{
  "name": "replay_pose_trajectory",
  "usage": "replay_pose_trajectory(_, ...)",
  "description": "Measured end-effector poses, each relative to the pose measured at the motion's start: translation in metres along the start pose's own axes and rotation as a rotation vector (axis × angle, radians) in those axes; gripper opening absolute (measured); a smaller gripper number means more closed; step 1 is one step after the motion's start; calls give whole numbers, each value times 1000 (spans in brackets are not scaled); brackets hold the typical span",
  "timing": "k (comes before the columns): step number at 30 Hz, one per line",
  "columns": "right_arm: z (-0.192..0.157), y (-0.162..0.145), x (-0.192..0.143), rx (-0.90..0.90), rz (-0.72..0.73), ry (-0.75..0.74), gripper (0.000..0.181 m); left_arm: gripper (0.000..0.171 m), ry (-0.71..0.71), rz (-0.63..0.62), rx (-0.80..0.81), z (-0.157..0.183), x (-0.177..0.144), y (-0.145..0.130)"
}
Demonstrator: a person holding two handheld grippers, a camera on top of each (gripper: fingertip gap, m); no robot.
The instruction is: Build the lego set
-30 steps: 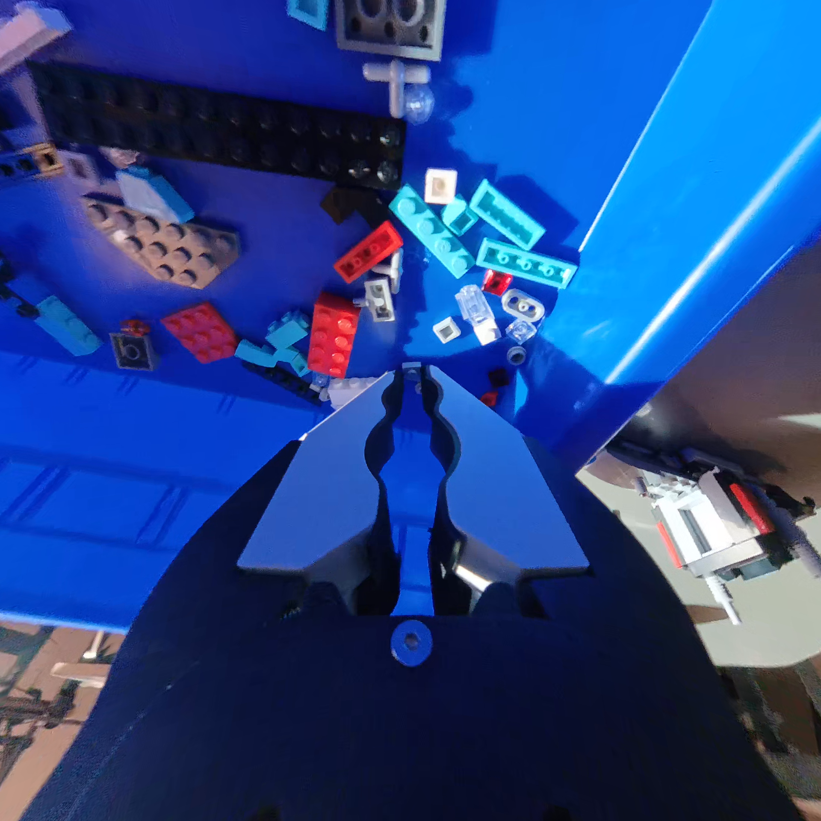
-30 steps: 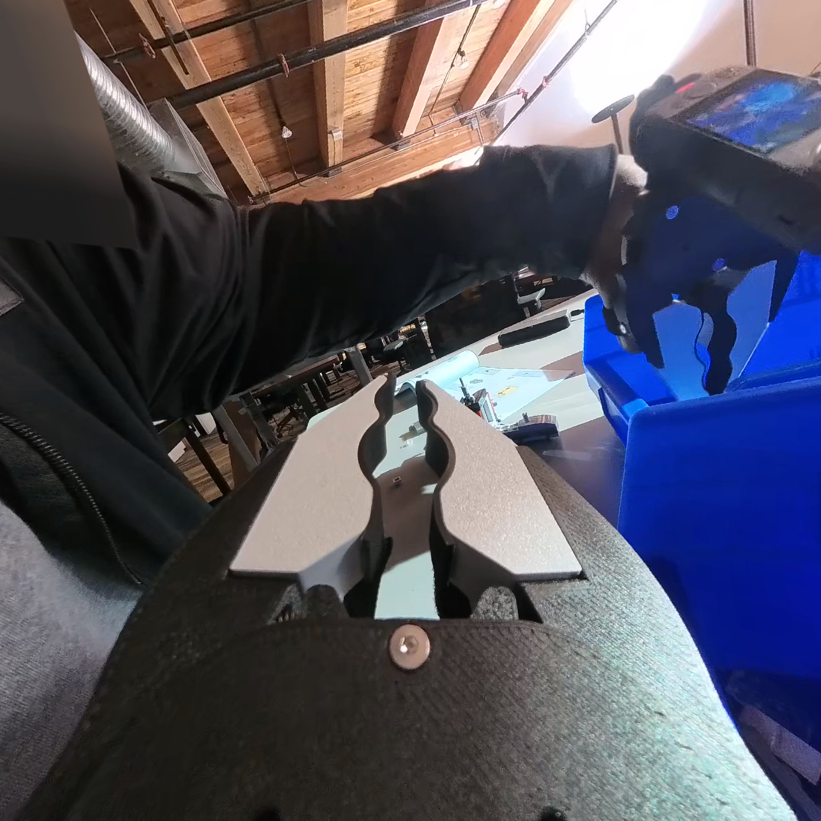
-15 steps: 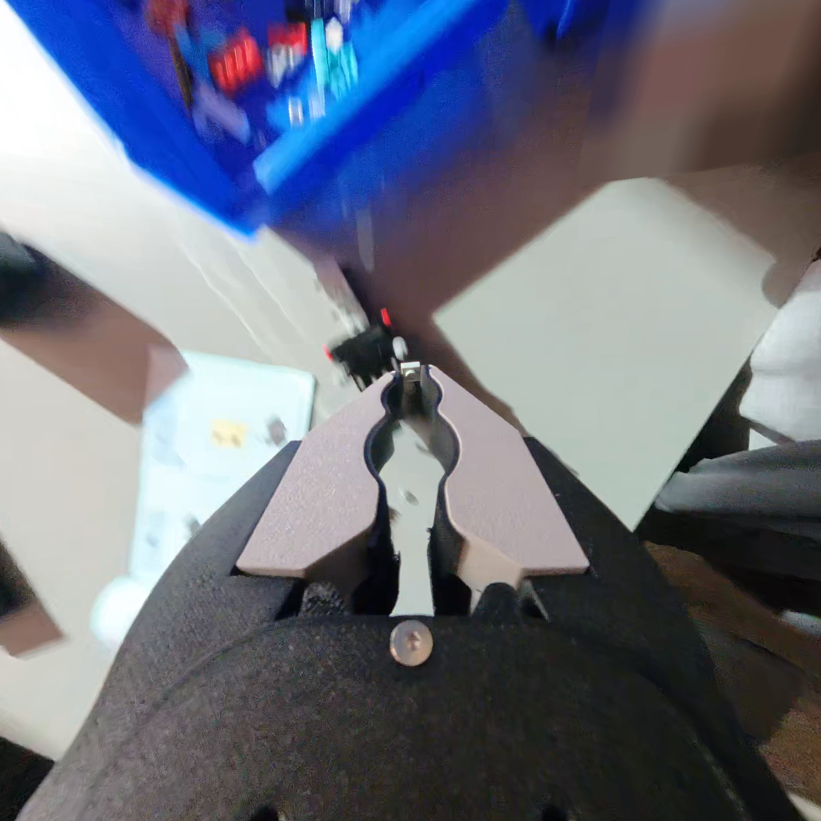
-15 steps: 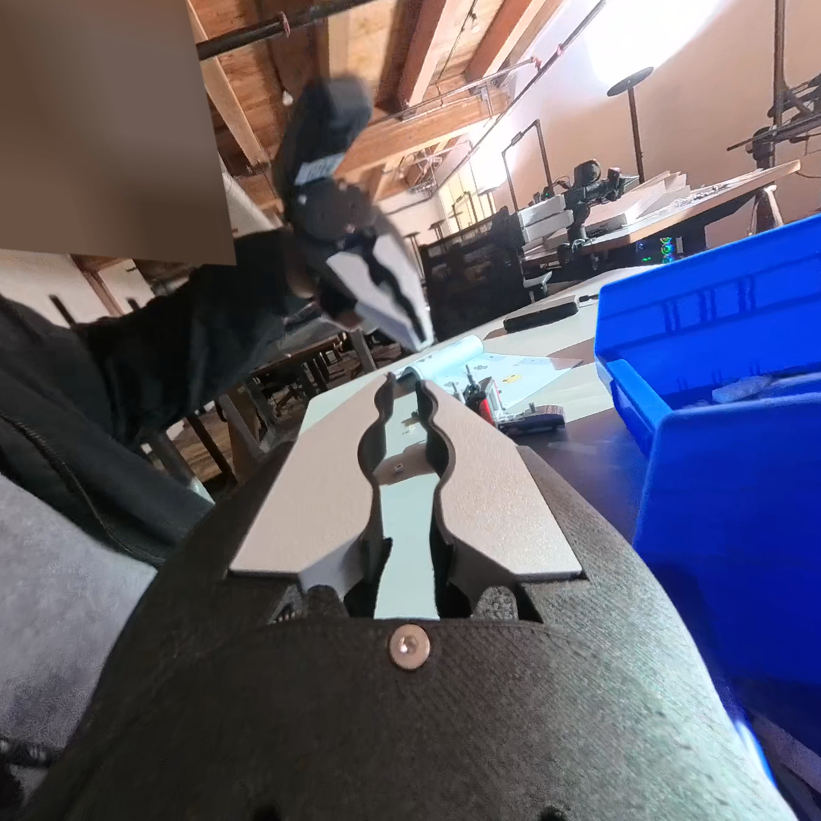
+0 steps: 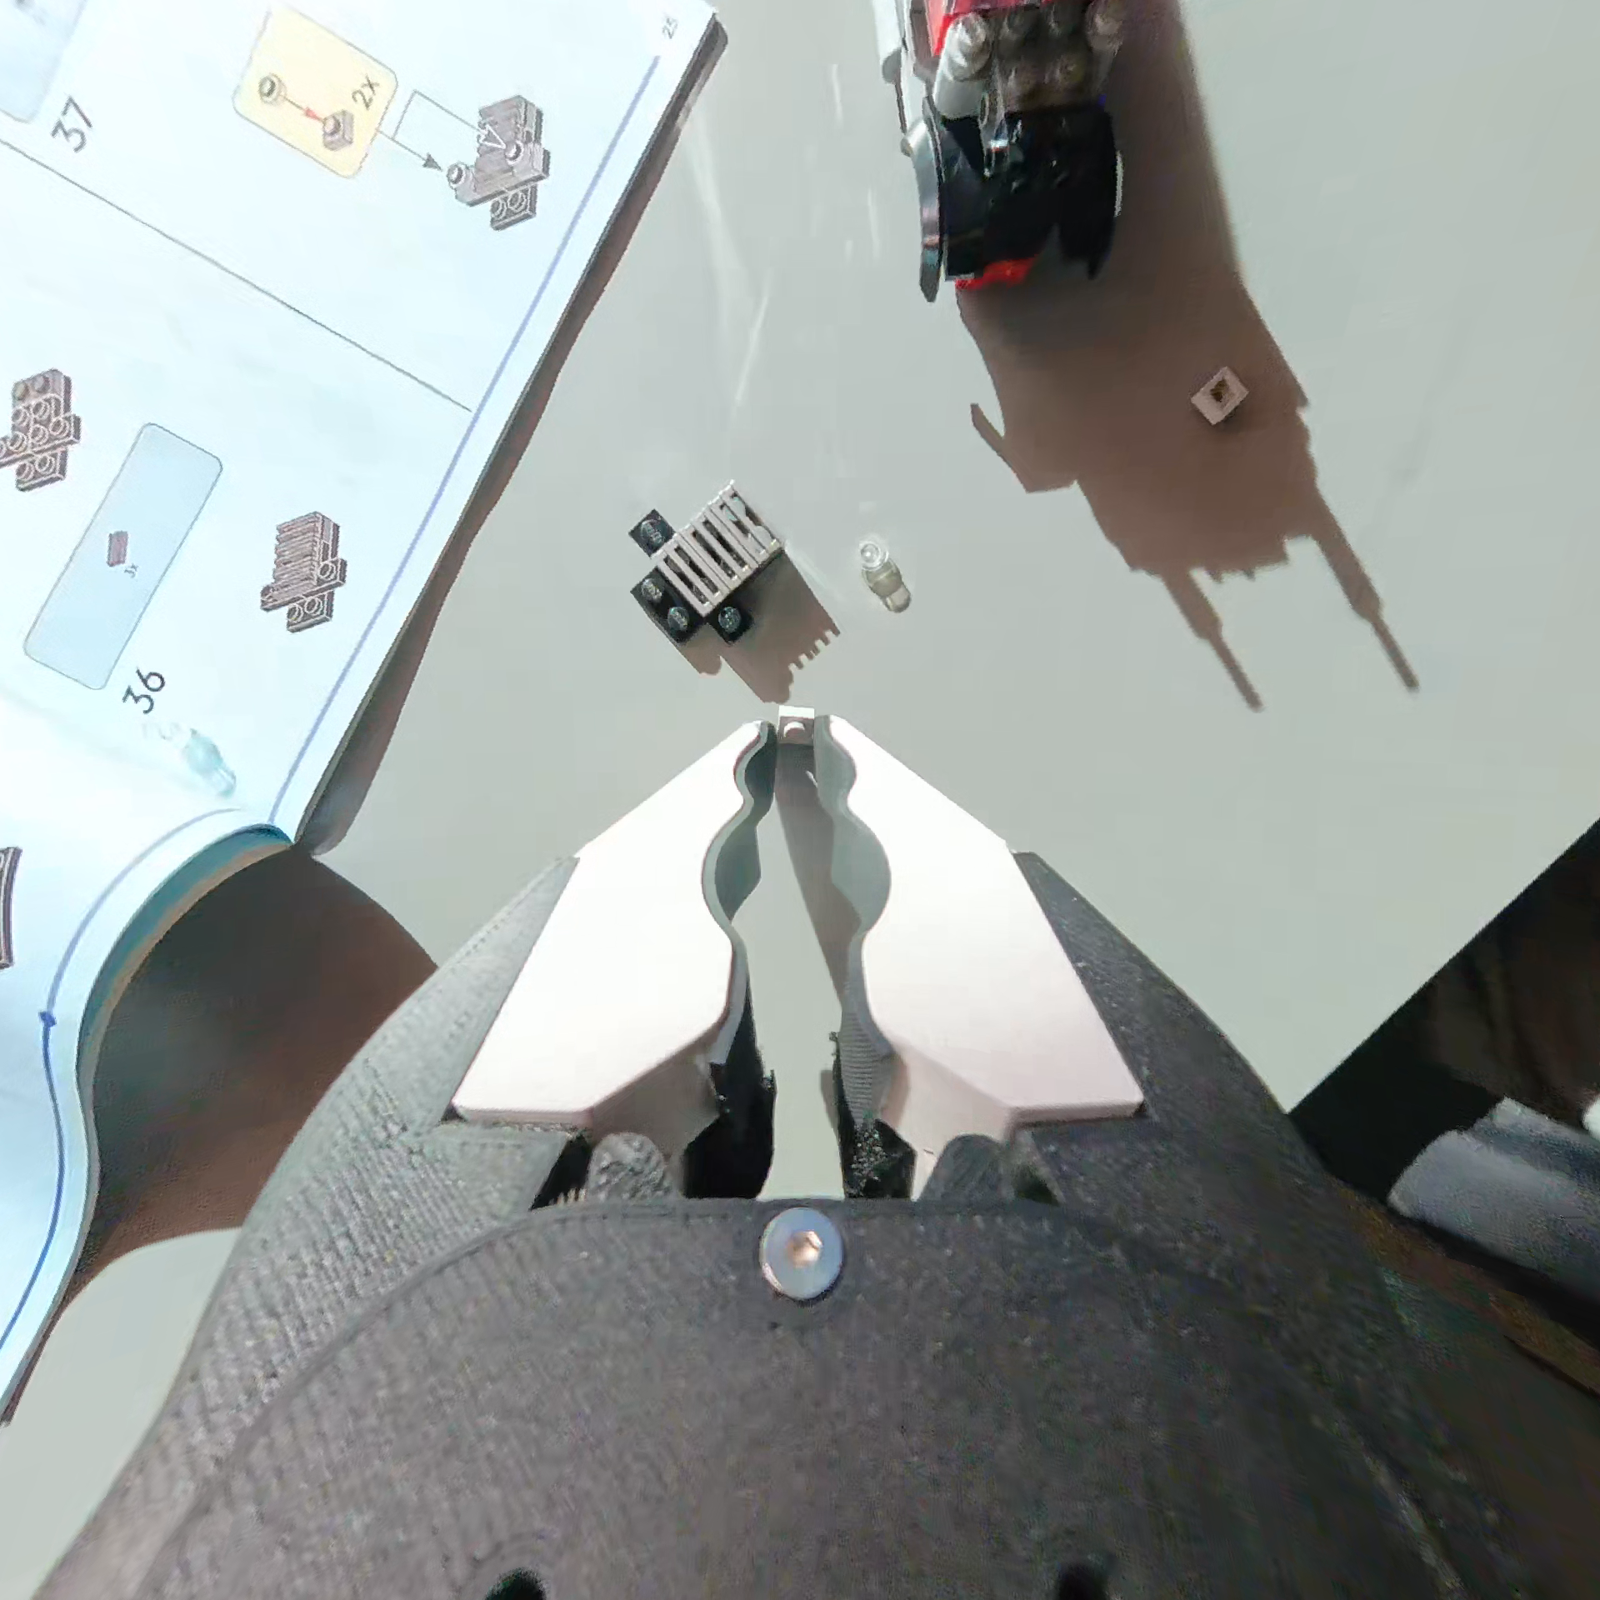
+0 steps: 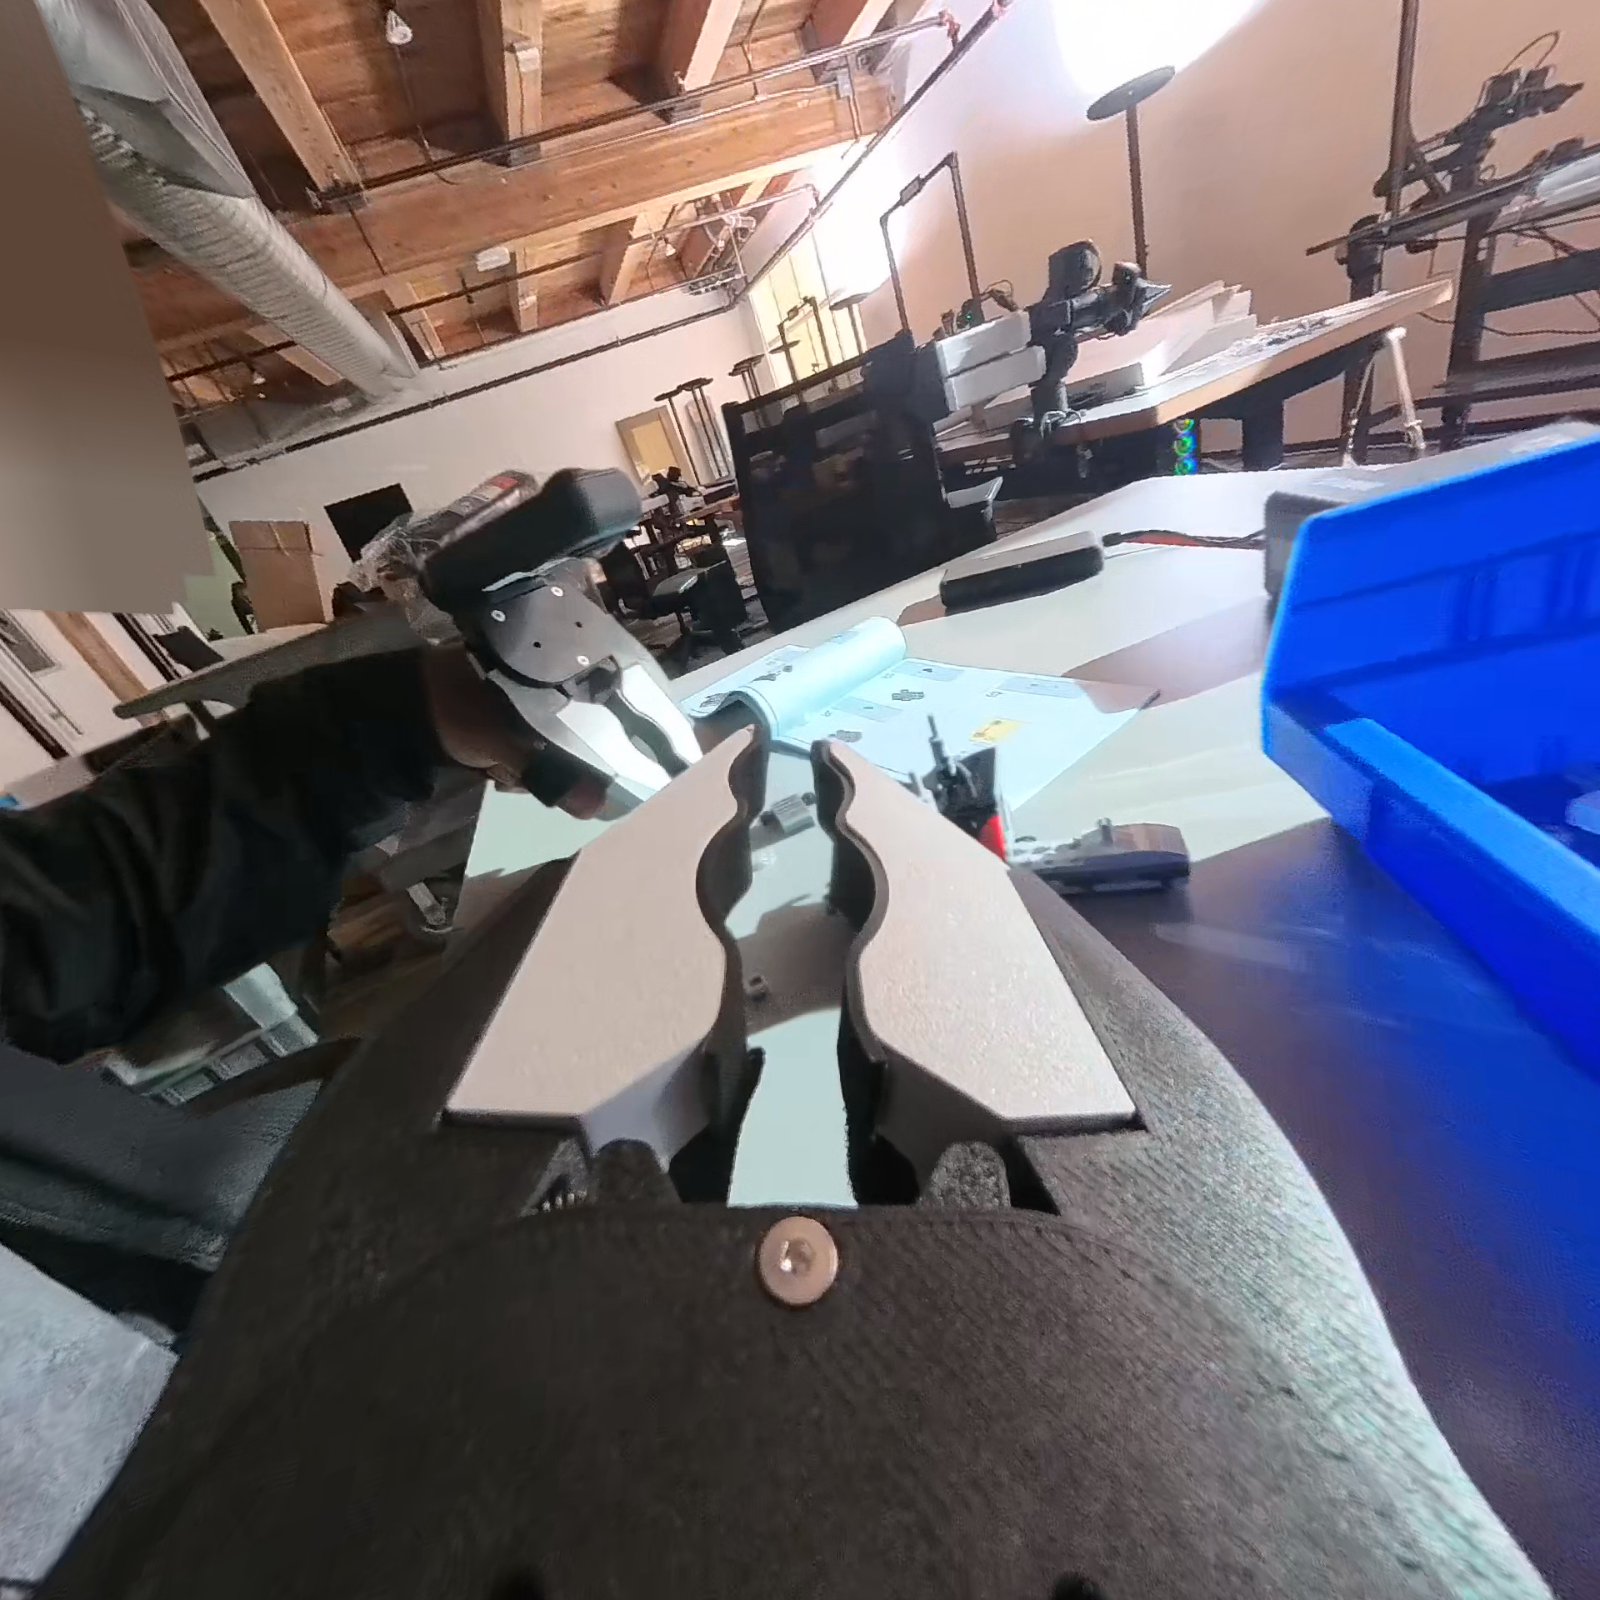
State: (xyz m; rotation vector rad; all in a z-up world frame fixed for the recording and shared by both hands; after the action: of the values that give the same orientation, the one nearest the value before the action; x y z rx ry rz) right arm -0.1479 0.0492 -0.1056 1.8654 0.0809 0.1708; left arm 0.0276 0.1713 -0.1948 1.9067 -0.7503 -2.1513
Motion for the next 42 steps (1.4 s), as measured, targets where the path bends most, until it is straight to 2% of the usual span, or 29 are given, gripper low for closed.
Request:
replay_pose_trajectory(5,-19,-9,28,-39,-40,31,12,19,-50,107,-7,-1,-2,5)
replay_pose_trajectory(8,-27,-16,46,-51,-85,64,14,23,-83,227,-51,-3,-13,13)
replay_pose_trajectory(11,-33,-23,66,-54,-145,93,17,24,-115,395,-139,-13,-32,28)
replay_pose_trajectory(14,-38,-32,92,-88,-242,98,24,25,-181,631,-253,-25,-58,51)
replay_pose_trajectory(17,-37,-45,118,-160,-375,70,28,25,-237,792,-328,-37,-70,56)
replay_pose_trajectory(22,-27,-79,145,-209,-619,18,32,25,-281,829,-425,-52,-64,34)
replay_pose_trajectory(24,-25,-88,151,-227,-675,5,32,24,-321,844,-454,-53,-61,28)
replay_pose_trajectory(28,-20,-93,158,-325,-749,-37,32,24,-356,793,-508,-57,-47,13)
replay_pose_trajectory(30,-16,-95,158,-367,-792,-48,32,24,-400,808,-515,-56,-50,13)
replay_pose_trajectory(35,-16,-102,157,-396,-912,36,29,24,-465,796,-497,-51,-49,13)
replay_pose_trajectory(42,-14,-101,160,-383,-996,114,30,25,-539,832,-492,-49,-57,12)
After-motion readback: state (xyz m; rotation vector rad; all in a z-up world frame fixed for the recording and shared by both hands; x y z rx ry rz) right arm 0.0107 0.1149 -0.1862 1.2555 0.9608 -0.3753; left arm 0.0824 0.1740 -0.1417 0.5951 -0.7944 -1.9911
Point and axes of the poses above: each gripper's, where its closed fingertips meet, x out along the fingers, y out of its top, z = x × y across the jaws, the point moved 3 cm from there along -x, back along the fingers, and after that the axes turned 1 degree about -x, right-handed, at the moved point
